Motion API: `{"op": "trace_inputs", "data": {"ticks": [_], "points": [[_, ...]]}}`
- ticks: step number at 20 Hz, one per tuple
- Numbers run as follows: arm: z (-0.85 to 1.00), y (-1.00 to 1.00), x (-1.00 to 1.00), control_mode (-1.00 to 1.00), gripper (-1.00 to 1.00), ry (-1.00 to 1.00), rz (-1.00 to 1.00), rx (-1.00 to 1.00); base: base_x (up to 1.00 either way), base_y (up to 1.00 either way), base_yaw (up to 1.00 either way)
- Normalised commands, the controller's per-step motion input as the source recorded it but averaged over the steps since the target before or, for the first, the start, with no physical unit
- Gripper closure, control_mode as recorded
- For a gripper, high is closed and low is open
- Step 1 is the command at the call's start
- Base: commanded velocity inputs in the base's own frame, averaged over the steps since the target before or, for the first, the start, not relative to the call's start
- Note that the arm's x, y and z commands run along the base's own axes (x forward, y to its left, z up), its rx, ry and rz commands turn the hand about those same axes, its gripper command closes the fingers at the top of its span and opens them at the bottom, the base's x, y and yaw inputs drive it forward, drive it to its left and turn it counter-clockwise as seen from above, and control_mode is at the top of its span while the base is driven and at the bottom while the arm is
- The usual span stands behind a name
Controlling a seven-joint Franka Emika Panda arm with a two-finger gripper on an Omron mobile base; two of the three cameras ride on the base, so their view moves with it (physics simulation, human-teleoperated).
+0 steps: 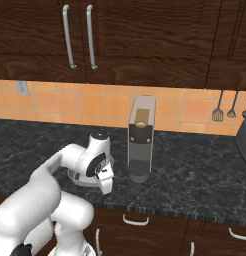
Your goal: Take the meat container that has the shrimp and place it on the second highest rack of the freezer. Then take the vegetable container that has the potato and mushroom and place it on the highest rack of the freezer.
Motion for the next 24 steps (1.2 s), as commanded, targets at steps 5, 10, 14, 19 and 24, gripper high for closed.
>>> {"op": "trace_inputs", "data": {"ticks": [5, 10, 14, 19, 24], "points": [[-0.17, 0.09, 0.00, -1.00, -1.00, 0.05, 0.00, 0.00, 0.00, 0.00, 0.00], [-0.20, 0.21, 0.10, -1.00, -1.00, 0.04, 0.00, 0.00, 0.00, 0.00, 0.00], [-0.25, 0.21, 0.08, -1.00, -1.00, 0.04, 0.00, 0.00, 0.00, 0.00, 0.00], [-0.30, 0.04, 0.00, -1.00, -1.00, 0.01, 0.00, 0.00, 0.00, 0.00, 0.00], [-0.19, 0.00, 0.00, -1.00, 1.00, 0.00, 0.00, 0.00, 0.00, 0.00, 0.00]]}}
